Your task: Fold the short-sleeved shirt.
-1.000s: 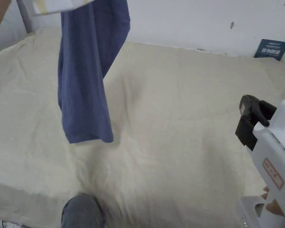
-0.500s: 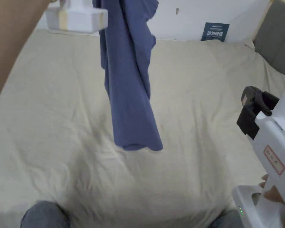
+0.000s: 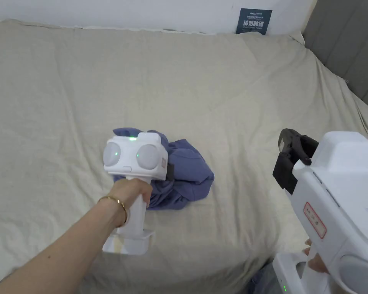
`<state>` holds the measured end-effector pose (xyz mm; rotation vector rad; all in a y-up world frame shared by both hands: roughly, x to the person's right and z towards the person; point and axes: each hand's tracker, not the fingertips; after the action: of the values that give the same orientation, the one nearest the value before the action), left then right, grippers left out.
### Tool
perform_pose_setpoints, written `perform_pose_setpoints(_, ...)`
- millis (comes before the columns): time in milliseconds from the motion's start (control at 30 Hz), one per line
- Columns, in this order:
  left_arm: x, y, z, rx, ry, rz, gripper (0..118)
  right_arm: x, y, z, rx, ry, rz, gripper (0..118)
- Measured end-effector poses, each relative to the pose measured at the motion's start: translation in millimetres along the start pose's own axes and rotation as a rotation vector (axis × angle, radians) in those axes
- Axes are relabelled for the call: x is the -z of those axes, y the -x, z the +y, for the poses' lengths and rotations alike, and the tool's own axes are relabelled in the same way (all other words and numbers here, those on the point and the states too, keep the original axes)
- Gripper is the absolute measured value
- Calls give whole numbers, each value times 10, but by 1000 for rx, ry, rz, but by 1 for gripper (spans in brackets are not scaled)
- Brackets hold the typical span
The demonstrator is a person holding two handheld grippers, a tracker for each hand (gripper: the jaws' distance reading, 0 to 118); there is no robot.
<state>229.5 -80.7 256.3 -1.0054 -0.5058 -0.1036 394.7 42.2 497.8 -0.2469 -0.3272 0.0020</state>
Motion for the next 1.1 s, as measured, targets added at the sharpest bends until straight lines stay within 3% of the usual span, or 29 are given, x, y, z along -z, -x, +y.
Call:
perform_pose_setpoints(67,-107,62,23,-30,-51,-19,95,12,16,-4,-13,2,-3,1)
perform_pose_setpoints(133,-329,135,113,-57,-189,1,115,17,29,-2,-28,-2,-4,1)
perform_pose_setpoints(267,-1011,308,317,-59,-527,-9,118,37,61,20,-25,-7,9,1)
perform_pose_setpoints(367,-1525,460,267,-28,-767,82,118,19,76,50,-20,-23,18,1)
perform_pose_setpoints(533,-1901,649,-148,14,-869,328,118,-5,77,88,-9,-52,40,1)
perform_pose_setpoints(633,-1934,732,-433,-19,-861,376,93,-7,77,74,-12,-64,57,1)
perform_pose_setpoints(800,-1774,902,-707,-91,-778,396,2,-15,65,14,-19,-64,82,1)
perform_pose_setpoints(1100,-1655,954,-504,-46,-627,333,0,44,-2,-31,-27,-38,95,1)
